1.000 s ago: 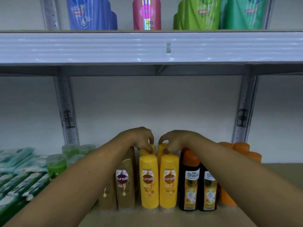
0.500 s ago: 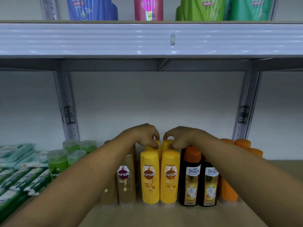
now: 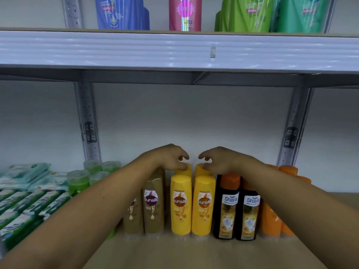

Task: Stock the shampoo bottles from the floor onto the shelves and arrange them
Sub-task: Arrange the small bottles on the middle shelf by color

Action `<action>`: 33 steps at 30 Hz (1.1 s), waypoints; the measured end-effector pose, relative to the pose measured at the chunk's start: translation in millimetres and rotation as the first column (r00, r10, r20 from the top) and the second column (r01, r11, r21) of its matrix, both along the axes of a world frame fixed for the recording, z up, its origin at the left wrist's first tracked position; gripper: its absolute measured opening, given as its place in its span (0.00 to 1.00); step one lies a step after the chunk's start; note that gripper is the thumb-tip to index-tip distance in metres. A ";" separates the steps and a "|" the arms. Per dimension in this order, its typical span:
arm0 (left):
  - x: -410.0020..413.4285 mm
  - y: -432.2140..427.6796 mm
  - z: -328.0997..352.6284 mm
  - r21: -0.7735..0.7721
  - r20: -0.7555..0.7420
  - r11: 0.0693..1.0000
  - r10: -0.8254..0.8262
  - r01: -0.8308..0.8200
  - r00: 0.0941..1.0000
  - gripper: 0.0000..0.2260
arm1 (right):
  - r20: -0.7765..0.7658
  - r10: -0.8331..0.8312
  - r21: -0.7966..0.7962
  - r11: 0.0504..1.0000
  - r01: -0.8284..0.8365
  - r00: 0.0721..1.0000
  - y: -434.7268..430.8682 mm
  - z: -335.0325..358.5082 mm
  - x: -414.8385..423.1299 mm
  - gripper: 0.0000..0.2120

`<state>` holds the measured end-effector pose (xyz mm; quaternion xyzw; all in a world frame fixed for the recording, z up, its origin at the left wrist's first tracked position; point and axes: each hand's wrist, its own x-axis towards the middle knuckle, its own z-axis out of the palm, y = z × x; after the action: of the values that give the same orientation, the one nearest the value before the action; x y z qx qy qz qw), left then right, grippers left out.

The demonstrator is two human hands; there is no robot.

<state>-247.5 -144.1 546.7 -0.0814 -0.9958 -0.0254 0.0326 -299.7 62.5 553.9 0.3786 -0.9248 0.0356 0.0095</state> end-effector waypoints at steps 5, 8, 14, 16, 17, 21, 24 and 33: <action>38.2 -8.8 16.1 -0.022 -0.057 1.000 -0.018 0.017 0.998 0.22 | -0.061 0.081 -0.029 0.996 -0.083 0.995 1.3 12.1 27.9 0.24; 71.3 -18.8 30.6 -0.088 -0.051 0.996 -0.019 0.014 0.999 0.21 | -0.099 0.161 -0.017 0.986 -0.164 0.982 -4.9 19.1 53.5 0.24; 139.3 -49.8 48.9 -0.206 0.016 0.977 0.060 -0.055 0.998 0.18 | -0.114 0.272 0.013 0.962 -0.273 0.955 -39.0 20.1 103.2 0.24; 154.9 -60.0 48.8 -0.215 0.032 0.973 0.098 -0.089 0.995 0.18 | -0.106 0.278 0.025 0.960 -0.277 0.955 -54.4 17.0 112.5 0.25; 161.0 -64.1 47.4 -0.216 0.042 0.970 0.121 -0.110 0.992 0.20 | -0.103 0.276 0.036 0.961 -0.274 0.956 -62.4 15.1 116.2 0.25; 166.7 -76.5 30.4 -0.216 0.064 0.958 0.207 -0.189 0.976 0.25 | -0.078 0.238 0.069 0.970 -0.233 0.968 -89.0 1.1 122.4 0.25; 159.8 -81.8 13.5 -0.179 0.078 0.960 0.234 -0.217 0.969 0.28 | -0.108 0.208 0.103 0.975 -0.197 0.972 -102.6 -12.9 118.7 0.27; 134.2 -88.0 -17.9 -0.122 0.018 0.981 0.154 -0.150 0.988 0.31 | -0.160 0.136 0.109 0.987 -0.119 0.978 -125.7 -33.2 109.2 0.24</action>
<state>-113.4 -232.1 528.8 -0.0065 -0.9992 0.0361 0.0159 -190.5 -63.3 520.7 0.4388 -0.8952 -0.0413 0.0661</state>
